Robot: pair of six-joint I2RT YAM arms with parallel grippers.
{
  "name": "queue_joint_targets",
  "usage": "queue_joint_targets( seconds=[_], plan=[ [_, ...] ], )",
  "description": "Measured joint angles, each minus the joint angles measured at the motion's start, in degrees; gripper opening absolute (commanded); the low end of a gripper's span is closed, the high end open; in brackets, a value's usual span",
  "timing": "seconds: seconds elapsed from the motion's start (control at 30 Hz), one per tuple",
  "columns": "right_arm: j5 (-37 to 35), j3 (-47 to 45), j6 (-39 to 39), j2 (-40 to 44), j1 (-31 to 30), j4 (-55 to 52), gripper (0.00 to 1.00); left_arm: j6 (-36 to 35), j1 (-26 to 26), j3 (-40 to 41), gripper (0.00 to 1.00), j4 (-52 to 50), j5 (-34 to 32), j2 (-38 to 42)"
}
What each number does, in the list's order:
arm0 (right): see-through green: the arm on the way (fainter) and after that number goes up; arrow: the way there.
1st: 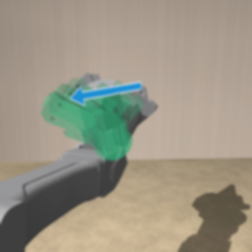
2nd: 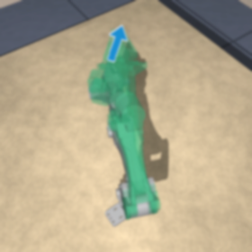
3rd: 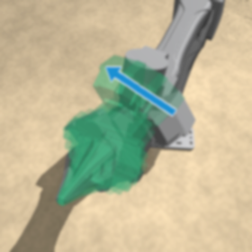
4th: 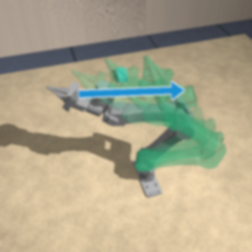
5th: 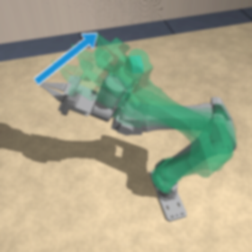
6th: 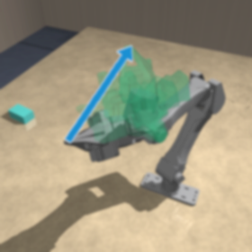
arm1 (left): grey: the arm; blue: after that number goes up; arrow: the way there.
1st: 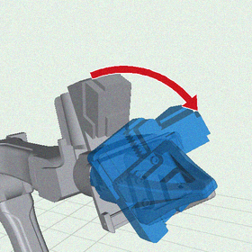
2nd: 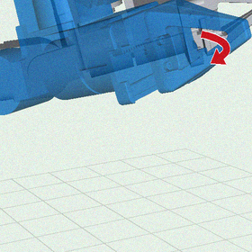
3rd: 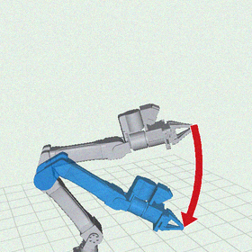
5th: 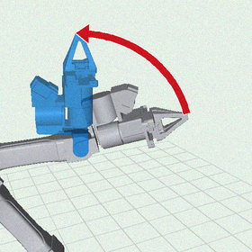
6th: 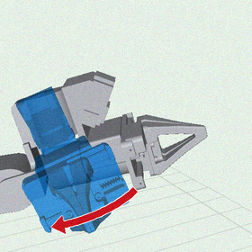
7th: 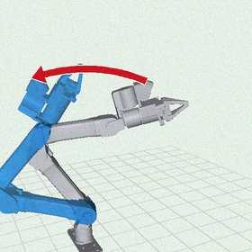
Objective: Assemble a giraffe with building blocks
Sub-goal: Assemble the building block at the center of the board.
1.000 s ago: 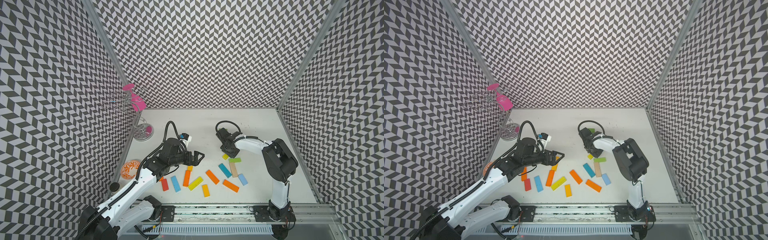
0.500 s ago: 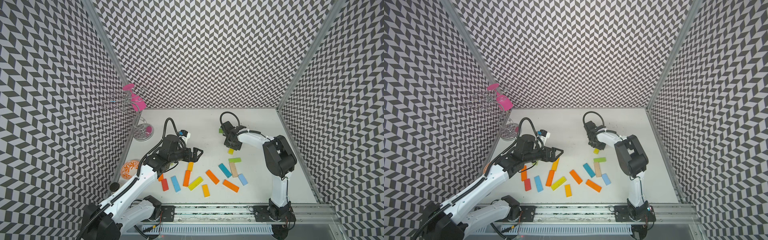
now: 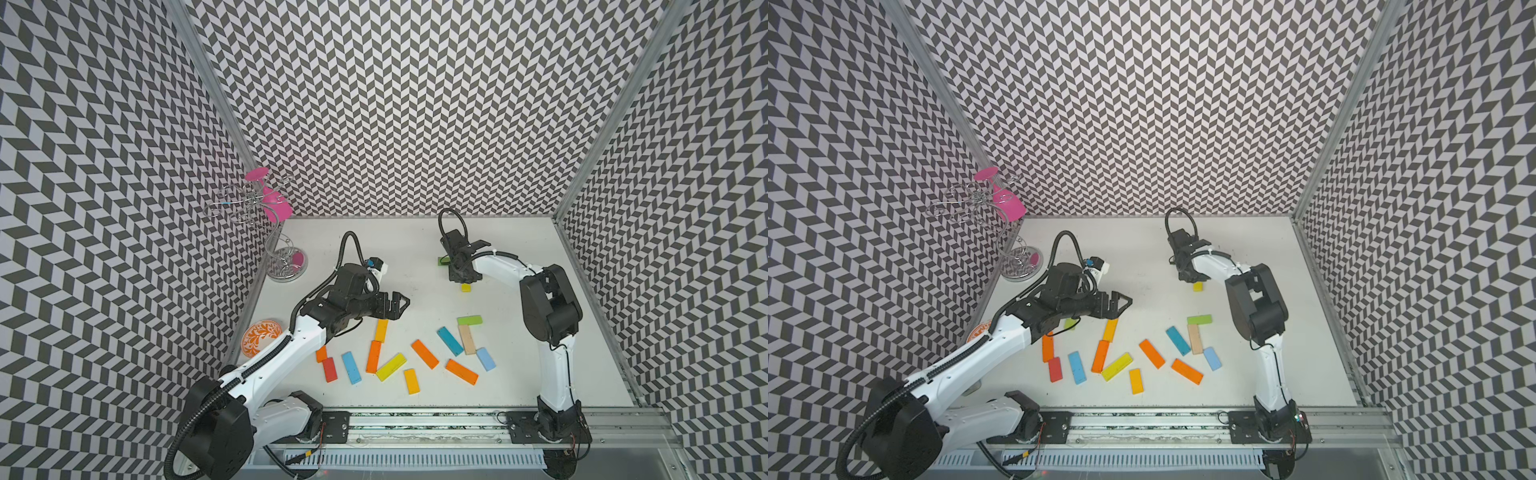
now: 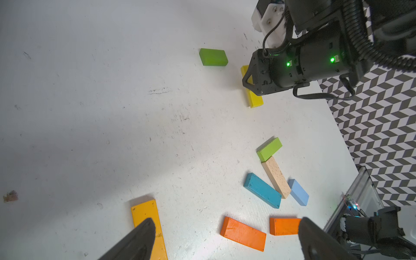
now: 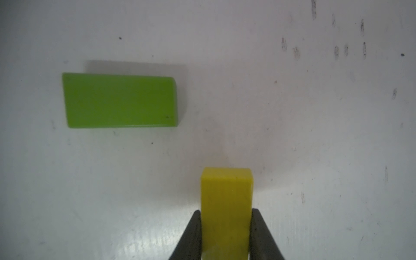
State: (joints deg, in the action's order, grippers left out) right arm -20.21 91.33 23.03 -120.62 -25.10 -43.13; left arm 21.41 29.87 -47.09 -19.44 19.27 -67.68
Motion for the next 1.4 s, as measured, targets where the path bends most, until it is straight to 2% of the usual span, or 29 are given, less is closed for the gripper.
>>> queue_joint_targets(
  seconds=[0.2, 0.3, 0.4, 0.5, 0.53, 0.6, 0.73, 1.2, 1.27, 1.4],
  plan=[
    [3.96, 1.27, -3.87, -1.42, 2.95, 1.09, 0.14, -0.13, 0.00, -1.64, 1.00, 0.13, -0.17, -2.27],
    [6.14, 2.78, -5.31, -3.21, 3.52, 1.51, 0.22, -0.17, 0.00, -2.82, 1.00, 0.35, -0.28, -2.82],
    [8.02, 3.61, -6.51, -4.13, 3.52, 1.62, 0.36, -0.22, 0.00, -3.41, 1.00, 0.57, -0.42, -3.13],
    [9.75, 4.26, -7.26, -4.35, 3.50, 1.60, 0.58, -0.37, 0.00, -3.63, 1.00, 0.57, -0.72, -3.54],
    [10.21, 4.50, -7.45, -4.35, 3.50, 1.40, 0.62, -0.39, 0.00, -3.63, 1.00, 0.55, -0.85, -3.67],
    [11.02, 5.11, -7.76, -4.46, 3.50, 0.79, 0.65, -0.57, 0.00, -3.69, 1.00, 0.52, -1.27, -3.93],
    [11.74, 4.92, -7.43, -4.46, 3.50, -0.35, 0.61, -0.83, 0.00, -4.61, 1.00, 0.39, -1.79, -4.11],
    [14.01, 1.01, -6.05, -2.51, 3.98, -0.31, 0.24, -1.01, 0.00, -5.55, 1.00, 0.48, -1.88, -4.15],
    [14.45, 1.03, -6.03, -2.49, 4.22, -0.31, 0.21, -1.01, 0.00, -5.55, 1.00, 0.50, -1.88, -4.42],
    [15.21, 1.44, -6.36, -2.51, 4.63, -0.66, 0.20, -1.03, 0.00, -5.55, 1.00, 0.50, -1.88, -5.09]
  ],
)
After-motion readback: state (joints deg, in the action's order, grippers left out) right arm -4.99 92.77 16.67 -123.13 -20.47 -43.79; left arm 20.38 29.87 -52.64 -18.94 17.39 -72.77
